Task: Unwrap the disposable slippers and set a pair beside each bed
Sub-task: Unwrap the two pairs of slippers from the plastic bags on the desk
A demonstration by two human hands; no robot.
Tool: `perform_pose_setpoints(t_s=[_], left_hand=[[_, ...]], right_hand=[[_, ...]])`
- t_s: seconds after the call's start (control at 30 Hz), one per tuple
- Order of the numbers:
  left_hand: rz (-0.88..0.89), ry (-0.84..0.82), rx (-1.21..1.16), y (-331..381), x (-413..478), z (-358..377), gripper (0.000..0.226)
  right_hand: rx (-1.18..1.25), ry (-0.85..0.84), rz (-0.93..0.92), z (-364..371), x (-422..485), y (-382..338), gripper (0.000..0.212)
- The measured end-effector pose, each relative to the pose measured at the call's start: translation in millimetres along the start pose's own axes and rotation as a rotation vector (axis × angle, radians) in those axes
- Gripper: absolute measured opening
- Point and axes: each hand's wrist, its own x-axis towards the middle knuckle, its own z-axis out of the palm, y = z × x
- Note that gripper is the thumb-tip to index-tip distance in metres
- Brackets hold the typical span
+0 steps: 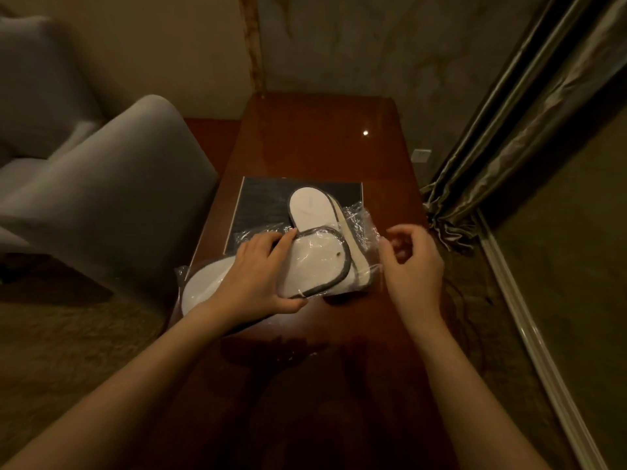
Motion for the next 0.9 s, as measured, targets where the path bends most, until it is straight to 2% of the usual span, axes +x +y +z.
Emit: perform_pose_setpoints(t_s=[0.03,0.07,0.17,0.23,0.4,0.5,0.6,0.7,0.8,0.9], left_hand=[[0.015,0.004,0.015,0,1,-1,0.111],[0.032,0.011,0.026,1,2,-2,0.111],[0.077,0.029,0.06,4,4,-5,0.111],[0.09,0.041,0.086,4,3,-6,0.111],[0.081,0.022,0.077,-4,3,-5,0.114],[0.039,-0.008,0.075,-21,0,-4,0.118],[-0.004,-0.069,0.033,-36,-4,0,0.121],[0.03,-0.081,0.075,-37,-5,4,0.122],[0.067,-0.103,0.116,-33,-4,5,0.12],[0.13,-0.078,0.136,-25,-2,6,0.117]], right_hand=[[-0.022,-0.051,-0.096,1,1,-6,0.015],[-0.018,-0.169,-0.126,3,2,-12,0.017],[0.065,-0.536,-0.001,8,11,-24,0.022],[0.101,-0.623,0.031,11,17,-27,0.024],[0.367,-0.635,0.14,10,22,-25,0.002],[0.519,-0.57,0.272,0,27,-19,0.007],[0.605,-0.481,0.316,-11,31,-11,0.007],[0.477,-0.589,0.272,-18,32,-5,0.007],[0.156,-0.827,0.17,-26,44,-10,0.005],[-0.15,-1.006,-0.028,-27,59,-24,0.014]])
